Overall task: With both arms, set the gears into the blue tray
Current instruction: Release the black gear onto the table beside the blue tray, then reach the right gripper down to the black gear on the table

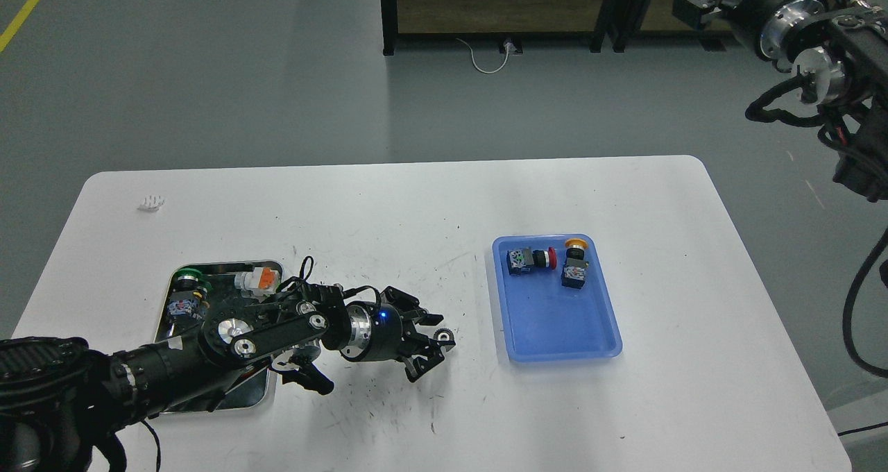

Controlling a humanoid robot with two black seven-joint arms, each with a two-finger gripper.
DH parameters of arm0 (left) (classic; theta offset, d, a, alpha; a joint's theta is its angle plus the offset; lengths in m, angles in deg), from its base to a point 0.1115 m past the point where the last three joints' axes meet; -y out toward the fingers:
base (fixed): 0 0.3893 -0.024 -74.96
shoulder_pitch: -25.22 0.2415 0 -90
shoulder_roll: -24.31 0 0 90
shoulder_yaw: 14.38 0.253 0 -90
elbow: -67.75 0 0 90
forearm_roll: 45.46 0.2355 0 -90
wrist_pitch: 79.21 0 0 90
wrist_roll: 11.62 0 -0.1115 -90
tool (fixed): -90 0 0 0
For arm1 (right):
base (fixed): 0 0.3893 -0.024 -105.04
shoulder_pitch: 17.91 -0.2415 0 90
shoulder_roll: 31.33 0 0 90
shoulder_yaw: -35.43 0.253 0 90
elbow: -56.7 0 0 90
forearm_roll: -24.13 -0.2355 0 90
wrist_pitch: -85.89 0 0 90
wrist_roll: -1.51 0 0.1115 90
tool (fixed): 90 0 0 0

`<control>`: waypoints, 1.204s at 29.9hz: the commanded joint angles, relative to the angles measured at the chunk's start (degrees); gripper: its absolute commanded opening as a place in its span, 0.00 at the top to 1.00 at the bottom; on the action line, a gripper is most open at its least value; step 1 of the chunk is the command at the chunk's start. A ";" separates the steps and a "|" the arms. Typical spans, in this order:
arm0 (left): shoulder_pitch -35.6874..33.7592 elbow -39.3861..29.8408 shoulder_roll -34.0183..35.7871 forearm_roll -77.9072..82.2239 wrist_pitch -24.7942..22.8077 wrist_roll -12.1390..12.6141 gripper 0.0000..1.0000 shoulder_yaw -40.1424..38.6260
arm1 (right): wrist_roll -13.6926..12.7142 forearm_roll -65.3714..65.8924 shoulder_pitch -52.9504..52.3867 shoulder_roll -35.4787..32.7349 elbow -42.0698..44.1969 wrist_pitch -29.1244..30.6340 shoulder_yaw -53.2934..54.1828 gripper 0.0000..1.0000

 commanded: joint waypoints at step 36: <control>-8.15 -2.04 52.29 -19.49 1.51 -0.41 0.03 -25.31 | -0.70 0.26 5.01 13.57 -23.02 6.60 -26.79 0.01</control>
